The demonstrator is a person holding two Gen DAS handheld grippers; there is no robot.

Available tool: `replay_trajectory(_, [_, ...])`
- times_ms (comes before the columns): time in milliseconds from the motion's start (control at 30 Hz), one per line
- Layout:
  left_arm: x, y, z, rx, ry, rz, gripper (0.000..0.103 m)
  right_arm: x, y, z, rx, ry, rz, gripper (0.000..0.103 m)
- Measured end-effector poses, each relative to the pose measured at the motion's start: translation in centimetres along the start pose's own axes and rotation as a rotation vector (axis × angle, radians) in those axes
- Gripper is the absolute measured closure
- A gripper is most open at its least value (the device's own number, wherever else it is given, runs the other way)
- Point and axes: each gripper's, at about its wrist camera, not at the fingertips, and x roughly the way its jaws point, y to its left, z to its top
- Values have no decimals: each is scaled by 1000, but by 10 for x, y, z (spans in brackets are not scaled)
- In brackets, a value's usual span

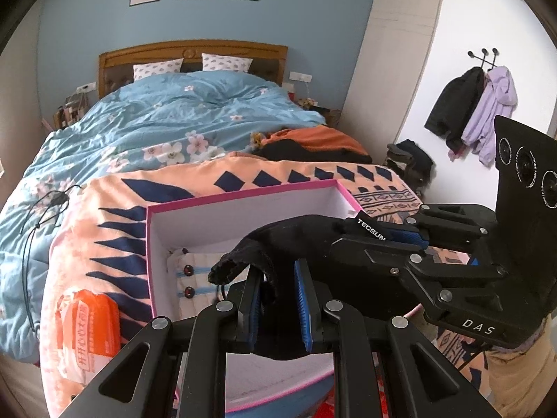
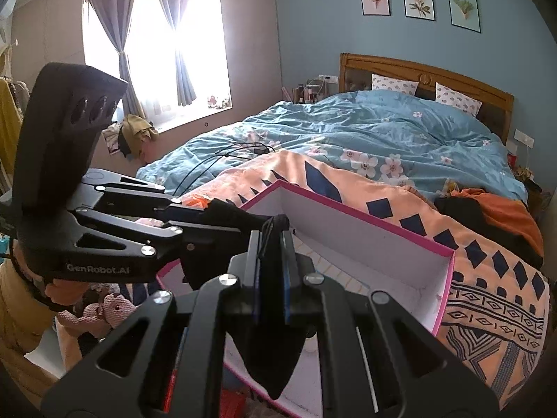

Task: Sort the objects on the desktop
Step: 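Lift the black cloth with the right gripper and carry it toward the box, then lower the black cloth into the box onto the pencil case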

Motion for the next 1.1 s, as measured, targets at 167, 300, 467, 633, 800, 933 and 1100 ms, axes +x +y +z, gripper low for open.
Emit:
replay_trajectory(167, [9, 4, 1, -3, 15, 15, 85, 15, -5, 2, 5, 27, -4, 92])
replay_trajectory(300, [15, 8, 2, -5, 22, 28, 85, 25, -9, 2, 5, 45, -6, 92])
replay_trajectory(467, [21, 15, 4, -13, 24, 44, 85, 38, -11, 2, 0, 69, -10, 92])
replay_trajectory(633, [27, 22, 6, -17, 28, 58, 85, 50, -13, 5, -6, 90, -17, 92])
replay_trajectory(800, [37, 27, 8, -23, 39, 67, 85, 61, -16, 5, -6, 113, -27, 92])
replay_trajectory(933, [44, 32, 9, -30, 48, 80, 85, 69, -20, 4, -9, 136, -36, 92])
replay_trajectory(1100, [51, 38, 8, -42, 62, 90, 85, 80, -26, 3, -4, 165, -47, 92])
